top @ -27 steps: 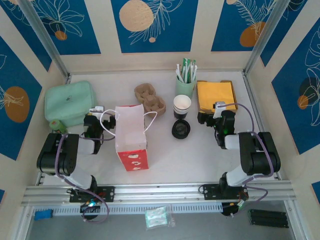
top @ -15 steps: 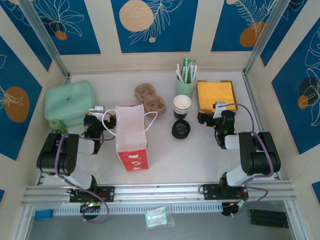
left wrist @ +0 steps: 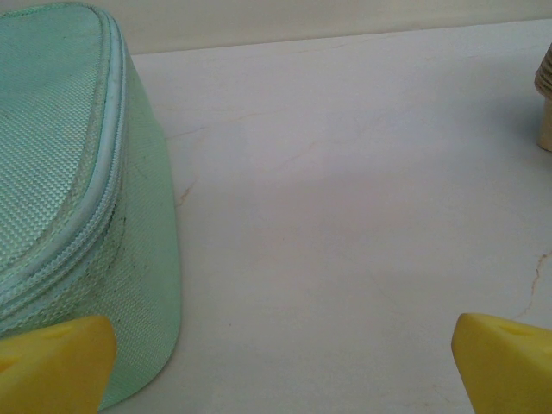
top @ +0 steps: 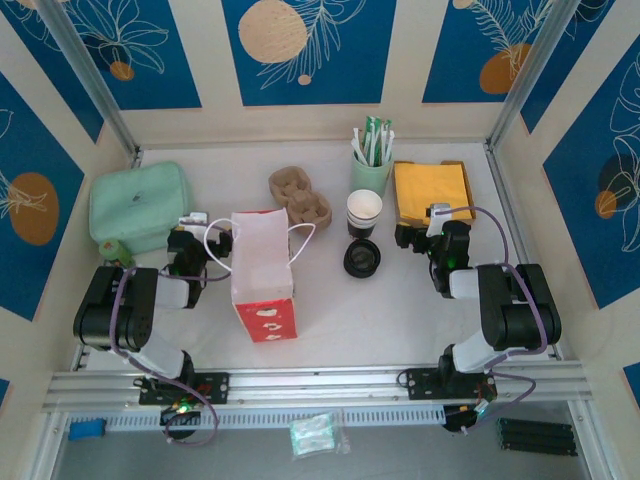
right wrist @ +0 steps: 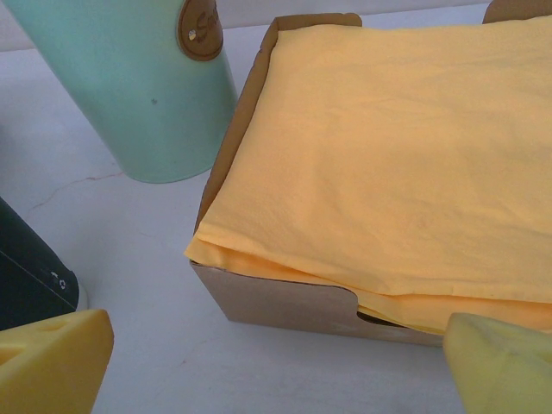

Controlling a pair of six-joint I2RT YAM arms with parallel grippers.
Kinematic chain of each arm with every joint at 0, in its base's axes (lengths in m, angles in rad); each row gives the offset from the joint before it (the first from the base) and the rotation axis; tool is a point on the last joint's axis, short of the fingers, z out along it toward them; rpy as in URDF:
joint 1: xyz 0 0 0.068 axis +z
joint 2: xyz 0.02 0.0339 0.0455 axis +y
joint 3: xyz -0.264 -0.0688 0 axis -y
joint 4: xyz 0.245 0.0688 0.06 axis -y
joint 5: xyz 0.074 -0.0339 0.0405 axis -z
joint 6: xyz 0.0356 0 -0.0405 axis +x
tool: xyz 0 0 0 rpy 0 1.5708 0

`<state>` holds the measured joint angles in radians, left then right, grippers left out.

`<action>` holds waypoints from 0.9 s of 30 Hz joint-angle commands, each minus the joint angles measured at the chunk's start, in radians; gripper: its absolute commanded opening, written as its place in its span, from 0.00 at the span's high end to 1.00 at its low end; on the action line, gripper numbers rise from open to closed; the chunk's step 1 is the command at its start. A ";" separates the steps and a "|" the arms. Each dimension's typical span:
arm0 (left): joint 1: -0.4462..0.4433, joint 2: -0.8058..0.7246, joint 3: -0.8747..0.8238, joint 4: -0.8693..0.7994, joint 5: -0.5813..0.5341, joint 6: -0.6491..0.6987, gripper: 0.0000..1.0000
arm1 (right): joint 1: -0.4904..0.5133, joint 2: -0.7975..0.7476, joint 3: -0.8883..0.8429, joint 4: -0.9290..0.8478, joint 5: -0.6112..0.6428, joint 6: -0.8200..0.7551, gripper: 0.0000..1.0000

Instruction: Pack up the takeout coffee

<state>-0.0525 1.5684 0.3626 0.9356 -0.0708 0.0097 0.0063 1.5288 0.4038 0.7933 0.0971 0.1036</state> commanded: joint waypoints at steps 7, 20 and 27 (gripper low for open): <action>0.000 -0.004 0.004 0.018 0.012 0.009 0.01 | -0.008 -0.004 0.015 0.009 -0.003 0.003 0.01; 0.002 -0.350 0.017 -0.295 -0.241 -0.093 0.01 | -0.011 -0.265 0.225 -0.561 0.113 0.212 0.01; 0.002 -0.688 0.091 -0.714 -0.381 -0.236 0.01 | -0.135 -0.447 0.365 -0.952 -0.137 0.558 0.01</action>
<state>-0.0525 0.9817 0.3965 0.4603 -0.3462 -0.1307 -0.0959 1.1427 0.7383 0.0647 0.1204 0.5129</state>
